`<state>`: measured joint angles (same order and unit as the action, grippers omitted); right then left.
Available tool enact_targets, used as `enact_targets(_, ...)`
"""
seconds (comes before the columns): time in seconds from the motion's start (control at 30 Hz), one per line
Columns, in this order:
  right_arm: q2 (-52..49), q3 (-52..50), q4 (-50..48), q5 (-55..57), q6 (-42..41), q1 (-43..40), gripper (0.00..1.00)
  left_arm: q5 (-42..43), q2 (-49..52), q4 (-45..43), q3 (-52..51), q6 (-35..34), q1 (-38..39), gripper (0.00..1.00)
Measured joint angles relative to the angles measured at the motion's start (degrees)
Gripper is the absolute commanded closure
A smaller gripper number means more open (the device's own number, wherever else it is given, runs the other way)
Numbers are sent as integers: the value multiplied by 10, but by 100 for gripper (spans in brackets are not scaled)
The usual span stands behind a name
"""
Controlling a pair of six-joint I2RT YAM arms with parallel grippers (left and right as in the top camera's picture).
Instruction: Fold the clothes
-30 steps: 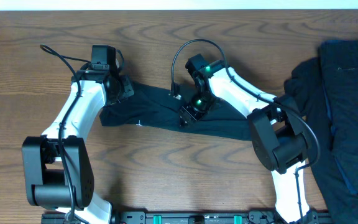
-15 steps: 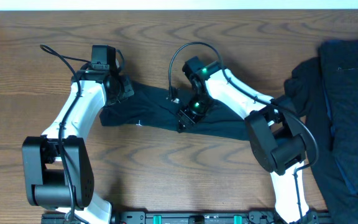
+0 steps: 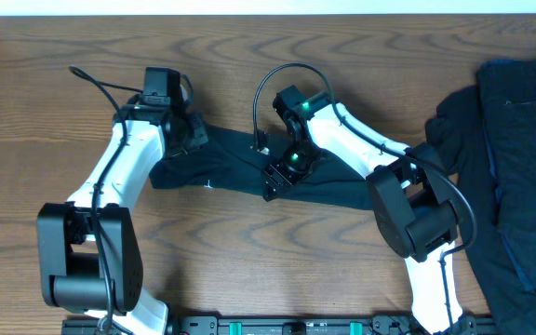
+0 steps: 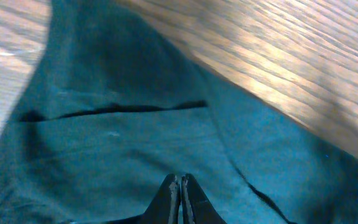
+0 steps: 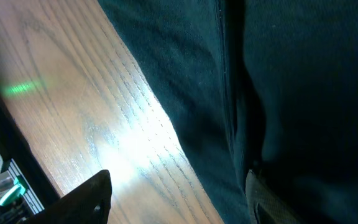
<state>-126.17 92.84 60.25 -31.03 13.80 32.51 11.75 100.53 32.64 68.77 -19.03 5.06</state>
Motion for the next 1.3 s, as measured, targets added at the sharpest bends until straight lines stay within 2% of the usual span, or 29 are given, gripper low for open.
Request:
enact_targets(0.4,0,0,0,0,0,0,31,19,49,-43,0,-10,52,94)
enact_targets(1.07,0,1,0,0,0,-4,29,21,108,-54,0,-20,53,94)
enact_targets(1.3,0,47,48,0,7,-39,26,21,108,-54,0,-20,53,93)
